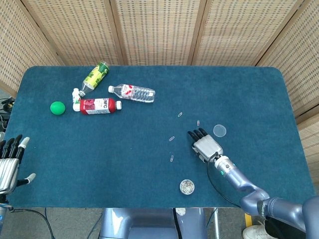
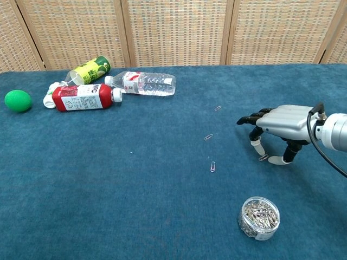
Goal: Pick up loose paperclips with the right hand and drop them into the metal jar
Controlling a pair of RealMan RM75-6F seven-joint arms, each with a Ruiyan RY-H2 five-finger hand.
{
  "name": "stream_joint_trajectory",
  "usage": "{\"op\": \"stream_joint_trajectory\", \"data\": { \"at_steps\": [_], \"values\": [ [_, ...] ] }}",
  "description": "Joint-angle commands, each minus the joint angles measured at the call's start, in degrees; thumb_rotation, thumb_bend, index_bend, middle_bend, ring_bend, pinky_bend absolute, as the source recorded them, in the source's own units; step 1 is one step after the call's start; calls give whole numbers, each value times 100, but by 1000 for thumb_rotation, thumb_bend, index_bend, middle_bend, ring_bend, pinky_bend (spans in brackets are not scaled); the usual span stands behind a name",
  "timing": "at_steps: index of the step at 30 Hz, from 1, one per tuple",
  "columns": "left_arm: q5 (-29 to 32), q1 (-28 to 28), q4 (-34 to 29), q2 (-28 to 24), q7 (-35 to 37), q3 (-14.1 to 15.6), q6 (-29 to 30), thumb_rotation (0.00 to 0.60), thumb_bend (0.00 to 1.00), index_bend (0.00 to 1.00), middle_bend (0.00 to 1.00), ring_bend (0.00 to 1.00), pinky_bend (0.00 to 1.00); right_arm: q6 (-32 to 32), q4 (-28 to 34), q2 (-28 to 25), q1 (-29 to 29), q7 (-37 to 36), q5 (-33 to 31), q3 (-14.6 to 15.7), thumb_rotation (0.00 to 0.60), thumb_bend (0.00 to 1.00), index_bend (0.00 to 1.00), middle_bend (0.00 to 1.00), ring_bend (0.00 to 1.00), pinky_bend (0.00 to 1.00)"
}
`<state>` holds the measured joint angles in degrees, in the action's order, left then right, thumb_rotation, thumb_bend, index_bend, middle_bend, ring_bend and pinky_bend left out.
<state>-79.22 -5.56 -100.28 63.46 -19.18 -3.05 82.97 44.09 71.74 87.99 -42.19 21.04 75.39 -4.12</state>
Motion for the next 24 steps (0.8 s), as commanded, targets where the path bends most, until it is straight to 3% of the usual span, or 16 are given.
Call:
{"op": "stream_joint_trajectory", "data": {
  "at_steps": [1,11,16,24],
  "values": [
    [3,-4,-2,3,-6,0,-2,600,0,0,0,0,0,8,-37,26,-8,-3,10,17,600,351,508,0,0,0],
    [17,-12,4,-4,25,2,-9,600,0,0,0,0,0,-58,-153,81,-45,29,-66,54,600,351,528,0,0,0],
    [2,-13,-1,-12,41,9,-2,600,0,0,0,0,0,-93,-190,151,-78,142,-127,71,600,354,598,0,0,10],
    [7,-17,2,-25,70,8,-2,600,0,0,0,0,0,5,-209,216,-77,131,-120,61,600,437,654,0,0,21]
  ]
}}
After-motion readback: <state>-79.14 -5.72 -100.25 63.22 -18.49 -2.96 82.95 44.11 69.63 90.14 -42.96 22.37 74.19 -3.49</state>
